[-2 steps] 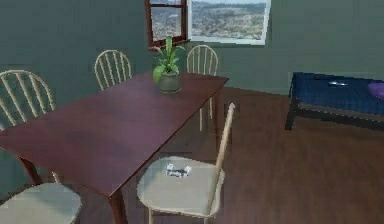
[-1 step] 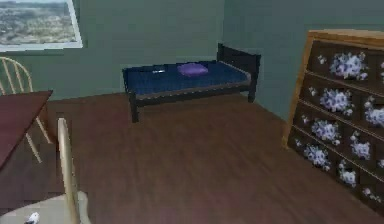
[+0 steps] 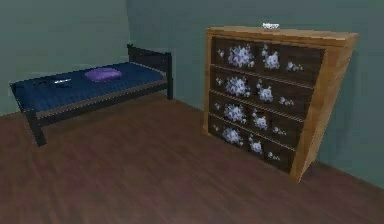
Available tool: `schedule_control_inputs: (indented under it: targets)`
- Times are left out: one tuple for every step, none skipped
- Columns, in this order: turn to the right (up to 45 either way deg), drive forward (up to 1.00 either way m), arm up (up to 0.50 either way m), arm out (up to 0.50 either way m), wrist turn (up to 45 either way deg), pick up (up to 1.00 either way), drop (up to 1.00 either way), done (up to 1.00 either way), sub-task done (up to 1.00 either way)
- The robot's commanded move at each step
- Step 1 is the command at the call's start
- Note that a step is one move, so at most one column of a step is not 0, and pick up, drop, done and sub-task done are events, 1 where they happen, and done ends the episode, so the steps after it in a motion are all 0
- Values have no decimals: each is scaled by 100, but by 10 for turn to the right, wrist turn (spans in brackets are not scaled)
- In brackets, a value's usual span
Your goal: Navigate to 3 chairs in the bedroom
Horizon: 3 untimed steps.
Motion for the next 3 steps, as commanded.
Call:
schedule_control_inputs:
  targets:
    - [30, 0, 0, 0, 0, 0, 0, 0, 0]
    - [0, 60, 0, 0, 0, 0, 0, 0, 0]
    - [-450, 0, 0, 0, 0, 0, 0, 0, 0]
